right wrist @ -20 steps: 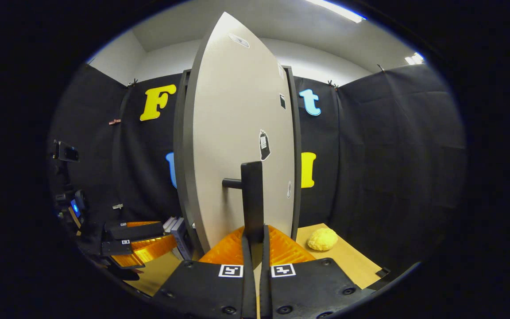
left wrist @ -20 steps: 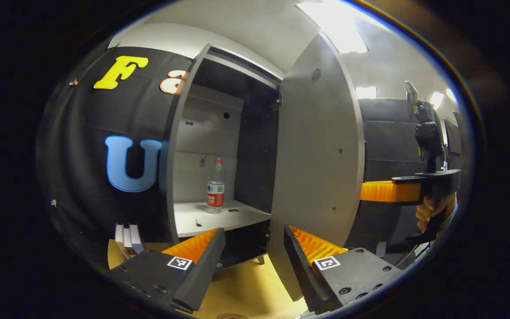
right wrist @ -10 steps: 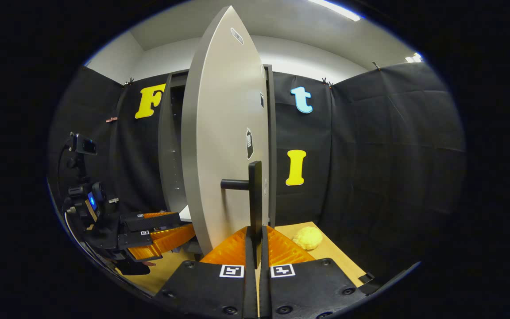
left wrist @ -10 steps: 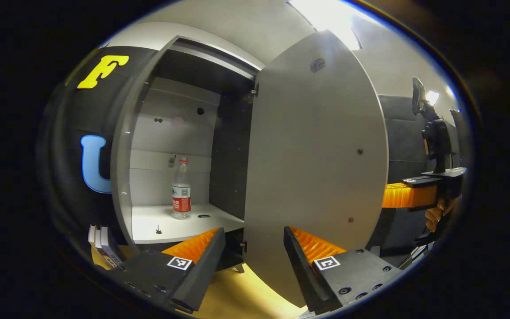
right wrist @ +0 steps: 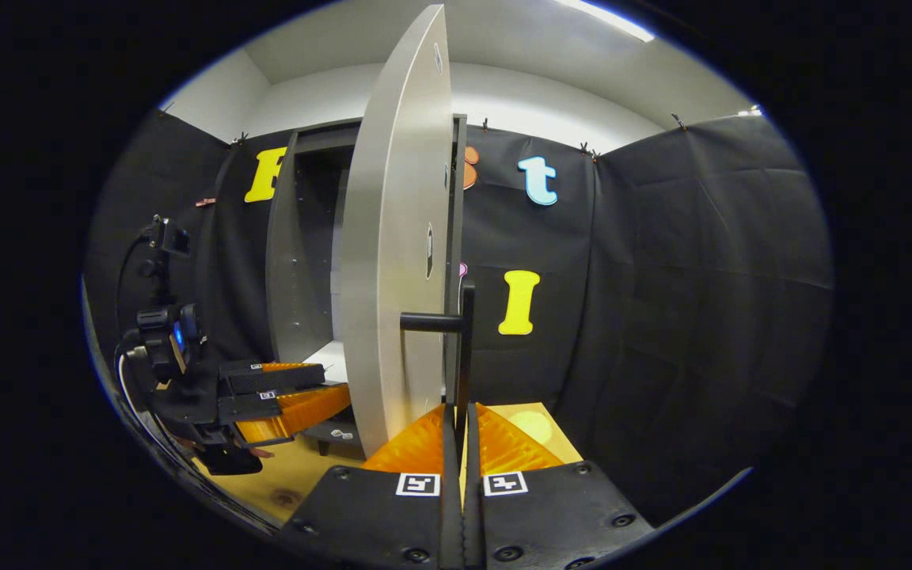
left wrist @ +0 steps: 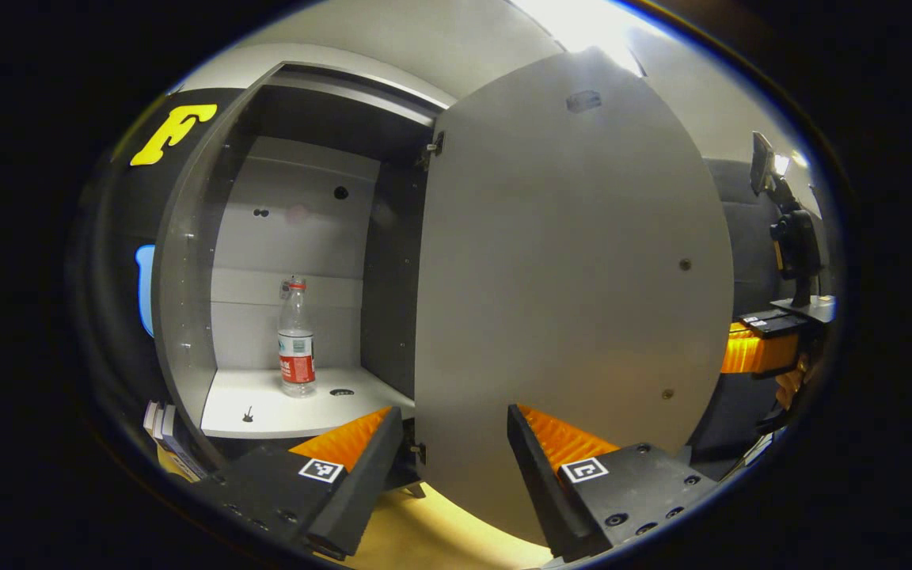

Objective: Open the cabinet door with the right hand, grasp the bottle in the cabinet with the left hand and place it on the coaster, then close the cabinet door with the right hand.

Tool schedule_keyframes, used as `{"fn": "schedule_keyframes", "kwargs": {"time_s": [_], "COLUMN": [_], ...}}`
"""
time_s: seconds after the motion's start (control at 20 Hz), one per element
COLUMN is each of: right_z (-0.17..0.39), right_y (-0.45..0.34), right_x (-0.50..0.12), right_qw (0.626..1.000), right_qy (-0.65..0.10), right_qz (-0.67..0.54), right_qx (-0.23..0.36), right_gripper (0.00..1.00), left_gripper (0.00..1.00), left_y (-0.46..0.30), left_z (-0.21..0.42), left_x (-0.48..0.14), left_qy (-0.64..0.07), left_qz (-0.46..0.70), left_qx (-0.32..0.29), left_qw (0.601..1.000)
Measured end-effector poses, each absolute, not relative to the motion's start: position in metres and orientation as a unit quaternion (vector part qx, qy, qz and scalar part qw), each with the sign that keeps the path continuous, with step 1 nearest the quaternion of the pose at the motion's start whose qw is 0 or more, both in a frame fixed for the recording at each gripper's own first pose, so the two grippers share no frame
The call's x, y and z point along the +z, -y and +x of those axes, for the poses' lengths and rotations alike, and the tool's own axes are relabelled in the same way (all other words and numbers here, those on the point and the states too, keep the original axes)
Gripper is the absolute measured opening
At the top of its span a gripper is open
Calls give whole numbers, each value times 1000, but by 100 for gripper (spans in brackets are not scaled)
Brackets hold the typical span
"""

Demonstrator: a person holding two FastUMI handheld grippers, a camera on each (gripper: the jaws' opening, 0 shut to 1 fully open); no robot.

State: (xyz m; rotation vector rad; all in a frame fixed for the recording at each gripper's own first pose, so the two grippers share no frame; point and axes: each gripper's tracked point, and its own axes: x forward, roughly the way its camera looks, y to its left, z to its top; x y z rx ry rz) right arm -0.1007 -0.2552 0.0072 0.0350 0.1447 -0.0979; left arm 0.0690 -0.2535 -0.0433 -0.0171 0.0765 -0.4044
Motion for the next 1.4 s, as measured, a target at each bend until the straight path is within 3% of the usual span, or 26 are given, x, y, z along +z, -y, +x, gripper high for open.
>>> {"fn": "schedule_keyframes", "kwargs": {"time_s": [0.15,0.2,0.3,0.4,0.45,0.6,0.7,0.8,0.85,0.9,1.0,1.1,1.15,1.2,1.25,1.3,1.35,1.4], "right_z": [-106,-109,-117,-125,-125,-143,-162,-171,-175,-183,-201,-207,-209,-203,-203,-202,-200,-199], "right_y": [277,284,287,284,287,299,326,363,388,413,448,467,471,475,478,482,482,481], "right_x": [5,4,5,6,8,23,26,30,30,28,15,13,10,5,0,-6,-10,-14], "right_qw": [995,995,995,996,996,995,991,981,971,960,937,924,919,915,912,910,911,912], "right_qy": [-71,-70,-68,-65,-63,-35,-12,12,22,26,24,27,23,16,8,-4,-15,-23], "right_qz": [34,36,38,36,31,26,38,43,44,44,42,43,43,36,29,23,21,21], "right_qx": [-55,-62,-63,-59,-62,-86,-128,-191,-234,-276,-347,-379,-390,-402,-410,-414,-413,-409], "right_gripper": [10,5,10,6,10,6,35,36,39,54,62,92,97,92,98,90,90,98], "left_gripper": [84,84,81,84,84,84,84,81,85,86,87,88,88,88,88,88,88,87], "left_y": [256,255,252,247,241,206,178,162,157,152,141,135,133,129,124,120,117,115], "left_z": [83,88,99,114,123,155,180,203,213,224,249,274,282,294,304,314,322,329], "left_x": [-43,-44,-47,-52,-54,-51,-50,-43,-39,-35,-32,-36,-40,-44,-48,-55,-59,-63], "left_qy": [-38,-38,-38,-43,-45,-28,-22,-7,3,12,20,18,15,14,10,3,-1,-4], "left_qz": [0,3,3,2,4,8,16,24,30,38,44,41,47,55,62,65,62,56], "left_qx": [-185,-180,-173,-164,-153,-106,-69,-50,-47,-43,-32,-23,-18,-12,-3,4,11,15], "left_qw": [982,983,984,986,987,994,997,998,998,998,998,999,999,998,998,998,998,998]}}
